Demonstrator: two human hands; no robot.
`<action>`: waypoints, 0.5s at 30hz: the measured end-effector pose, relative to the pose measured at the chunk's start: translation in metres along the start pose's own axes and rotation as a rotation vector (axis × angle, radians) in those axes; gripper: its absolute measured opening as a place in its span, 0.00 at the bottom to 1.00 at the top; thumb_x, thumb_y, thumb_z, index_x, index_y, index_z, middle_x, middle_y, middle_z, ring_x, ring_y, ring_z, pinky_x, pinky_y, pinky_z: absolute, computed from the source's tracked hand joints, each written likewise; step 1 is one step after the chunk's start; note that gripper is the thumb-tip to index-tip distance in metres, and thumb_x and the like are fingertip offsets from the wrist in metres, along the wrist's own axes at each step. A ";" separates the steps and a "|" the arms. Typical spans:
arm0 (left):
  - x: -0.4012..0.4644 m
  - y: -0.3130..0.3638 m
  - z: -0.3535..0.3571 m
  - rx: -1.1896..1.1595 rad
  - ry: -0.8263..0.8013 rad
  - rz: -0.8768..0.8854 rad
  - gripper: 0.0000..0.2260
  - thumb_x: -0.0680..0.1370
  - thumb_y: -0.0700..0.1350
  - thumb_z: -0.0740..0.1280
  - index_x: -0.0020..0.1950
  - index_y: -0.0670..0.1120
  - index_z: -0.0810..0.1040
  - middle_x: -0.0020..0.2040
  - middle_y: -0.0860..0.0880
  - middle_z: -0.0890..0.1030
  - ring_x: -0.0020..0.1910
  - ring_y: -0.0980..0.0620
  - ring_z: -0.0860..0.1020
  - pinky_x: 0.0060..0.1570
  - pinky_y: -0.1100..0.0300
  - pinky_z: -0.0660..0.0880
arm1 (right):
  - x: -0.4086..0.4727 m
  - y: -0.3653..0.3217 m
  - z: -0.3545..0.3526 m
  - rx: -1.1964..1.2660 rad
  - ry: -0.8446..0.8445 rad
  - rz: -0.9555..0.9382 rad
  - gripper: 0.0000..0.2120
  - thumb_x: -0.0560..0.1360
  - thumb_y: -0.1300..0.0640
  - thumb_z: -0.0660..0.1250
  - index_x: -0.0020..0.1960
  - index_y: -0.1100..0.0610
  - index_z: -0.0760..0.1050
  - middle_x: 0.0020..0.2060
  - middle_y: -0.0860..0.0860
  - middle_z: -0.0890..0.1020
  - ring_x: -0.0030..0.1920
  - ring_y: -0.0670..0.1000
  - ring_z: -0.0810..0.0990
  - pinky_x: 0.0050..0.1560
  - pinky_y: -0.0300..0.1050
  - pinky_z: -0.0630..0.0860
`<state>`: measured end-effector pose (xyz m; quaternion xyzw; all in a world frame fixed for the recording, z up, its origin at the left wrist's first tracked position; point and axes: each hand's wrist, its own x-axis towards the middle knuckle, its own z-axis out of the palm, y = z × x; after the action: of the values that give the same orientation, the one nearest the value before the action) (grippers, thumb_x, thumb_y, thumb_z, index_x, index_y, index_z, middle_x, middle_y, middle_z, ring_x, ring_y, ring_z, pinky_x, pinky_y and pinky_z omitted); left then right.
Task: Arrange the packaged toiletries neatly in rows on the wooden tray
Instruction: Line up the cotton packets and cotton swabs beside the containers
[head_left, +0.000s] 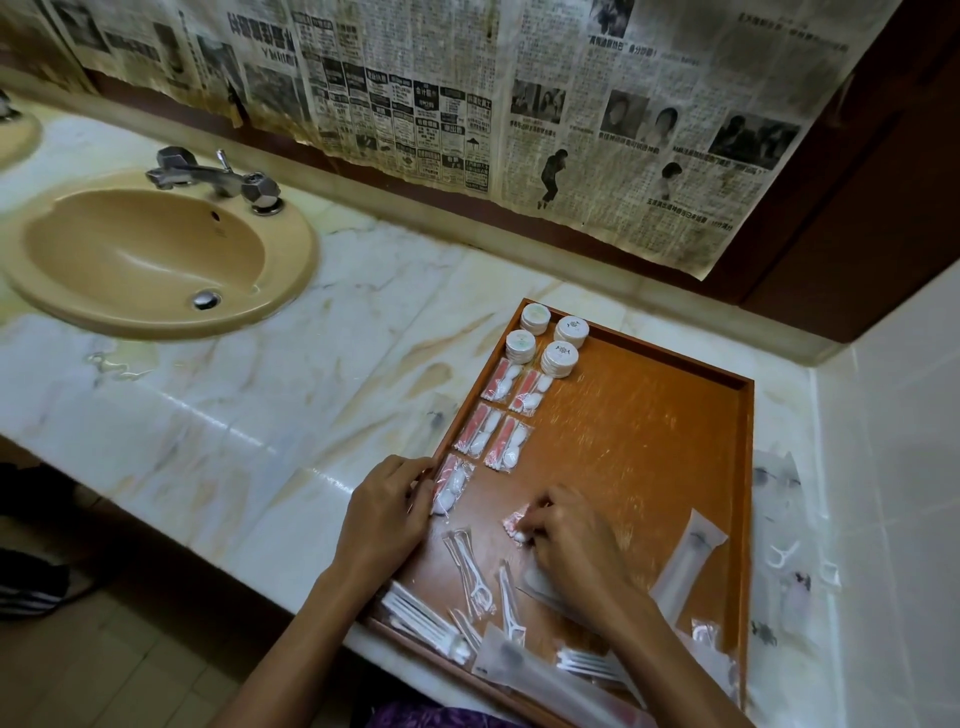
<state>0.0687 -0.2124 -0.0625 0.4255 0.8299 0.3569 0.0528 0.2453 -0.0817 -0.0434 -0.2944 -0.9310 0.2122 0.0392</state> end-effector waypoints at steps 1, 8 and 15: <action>0.000 0.000 0.000 0.002 0.002 0.000 0.10 0.75 0.38 0.70 0.55 0.46 0.82 0.45 0.50 0.81 0.40 0.52 0.77 0.42 0.63 0.70 | 0.000 -0.002 0.002 0.014 0.001 -0.031 0.11 0.76 0.62 0.66 0.53 0.51 0.84 0.49 0.47 0.79 0.53 0.48 0.72 0.45 0.38 0.66; 0.000 -0.001 0.000 0.001 0.000 0.004 0.10 0.75 0.39 0.70 0.55 0.46 0.82 0.45 0.50 0.81 0.39 0.53 0.77 0.41 0.63 0.70 | 0.008 -0.011 0.007 0.078 0.008 -0.162 0.11 0.75 0.63 0.66 0.52 0.53 0.85 0.51 0.47 0.80 0.55 0.48 0.72 0.50 0.41 0.71; 0.000 0.000 -0.001 0.004 0.004 0.005 0.10 0.75 0.38 0.70 0.55 0.45 0.82 0.45 0.49 0.81 0.39 0.51 0.78 0.41 0.63 0.71 | 0.017 -0.014 0.008 0.125 0.034 -0.237 0.09 0.76 0.63 0.66 0.49 0.55 0.85 0.49 0.47 0.81 0.53 0.47 0.72 0.51 0.42 0.72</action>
<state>0.0687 -0.2131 -0.0623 0.4270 0.8297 0.3561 0.0492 0.2223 -0.0857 -0.0455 -0.1828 -0.9434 0.2588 0.0981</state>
